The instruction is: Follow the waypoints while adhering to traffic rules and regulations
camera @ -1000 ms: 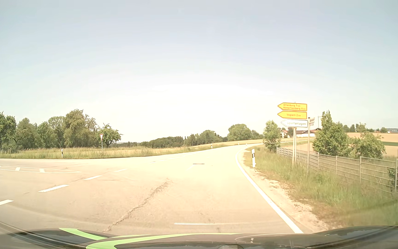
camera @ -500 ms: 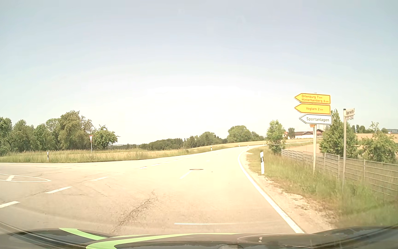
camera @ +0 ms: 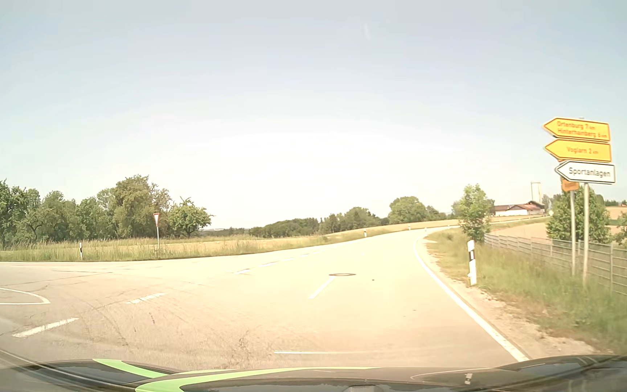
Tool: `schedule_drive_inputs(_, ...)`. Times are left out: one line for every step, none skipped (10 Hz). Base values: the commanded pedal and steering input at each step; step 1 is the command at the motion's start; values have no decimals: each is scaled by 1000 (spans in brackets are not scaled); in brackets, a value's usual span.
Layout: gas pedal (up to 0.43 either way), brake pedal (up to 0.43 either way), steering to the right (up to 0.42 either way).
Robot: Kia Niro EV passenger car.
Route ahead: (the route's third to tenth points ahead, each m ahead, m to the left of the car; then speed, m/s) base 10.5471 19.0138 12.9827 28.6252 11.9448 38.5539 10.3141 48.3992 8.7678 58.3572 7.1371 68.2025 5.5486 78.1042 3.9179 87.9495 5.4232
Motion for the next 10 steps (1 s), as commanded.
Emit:
schedule_drive_inputs(220,0,-261)
schedule_drive_inputs(240,0,-278)
schedule_drive_inputs(248,0,-296)
schedule_drive_inputs(260,0,-312)
schedule_drive_inputs(280,0,-323)
schedule_drive_inputs(280,0,-337)
schedule_drive_inputs(280,0,-356)
schedule_drive_inputs(280,0,-371)
schedule_drive_inputs(280,0,-379)
schedule_drive_inputs(268,0,-381)
